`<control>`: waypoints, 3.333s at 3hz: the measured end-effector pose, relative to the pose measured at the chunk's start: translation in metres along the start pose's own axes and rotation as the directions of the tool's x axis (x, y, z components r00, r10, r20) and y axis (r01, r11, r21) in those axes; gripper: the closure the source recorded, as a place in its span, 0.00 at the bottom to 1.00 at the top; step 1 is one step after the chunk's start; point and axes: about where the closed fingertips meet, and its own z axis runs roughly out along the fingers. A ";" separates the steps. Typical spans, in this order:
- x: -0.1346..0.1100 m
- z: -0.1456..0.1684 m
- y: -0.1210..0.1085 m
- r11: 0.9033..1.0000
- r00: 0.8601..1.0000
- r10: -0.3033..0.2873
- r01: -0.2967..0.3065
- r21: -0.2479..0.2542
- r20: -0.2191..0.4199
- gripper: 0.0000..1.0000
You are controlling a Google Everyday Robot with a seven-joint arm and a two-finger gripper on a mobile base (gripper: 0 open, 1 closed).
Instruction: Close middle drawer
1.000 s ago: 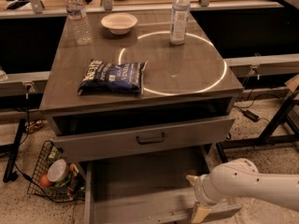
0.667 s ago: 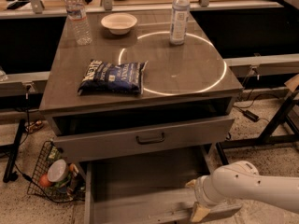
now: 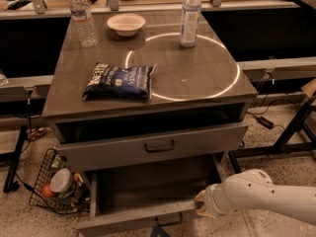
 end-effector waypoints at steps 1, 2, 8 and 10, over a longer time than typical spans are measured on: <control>-0.008 -0.003 -0.014 1.000 1.000 -0.008 0.008 0.018 0.016 1.00; -0.008 -0.003 -0.014 1.000 1.000 -0.008 0.008 0.017 0.016 0.81; -0.006 -0.051 0.009 1.000 0.999 0.008 -0.007 0.020 -0.050 0.00; -0.001 -0.074 0.041 0.998 0.992 0.053 -0.056 -0.020 -0.111 0.46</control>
Offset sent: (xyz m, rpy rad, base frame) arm 0.0130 0.0063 0.0077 0.0155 -0.0190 0.0039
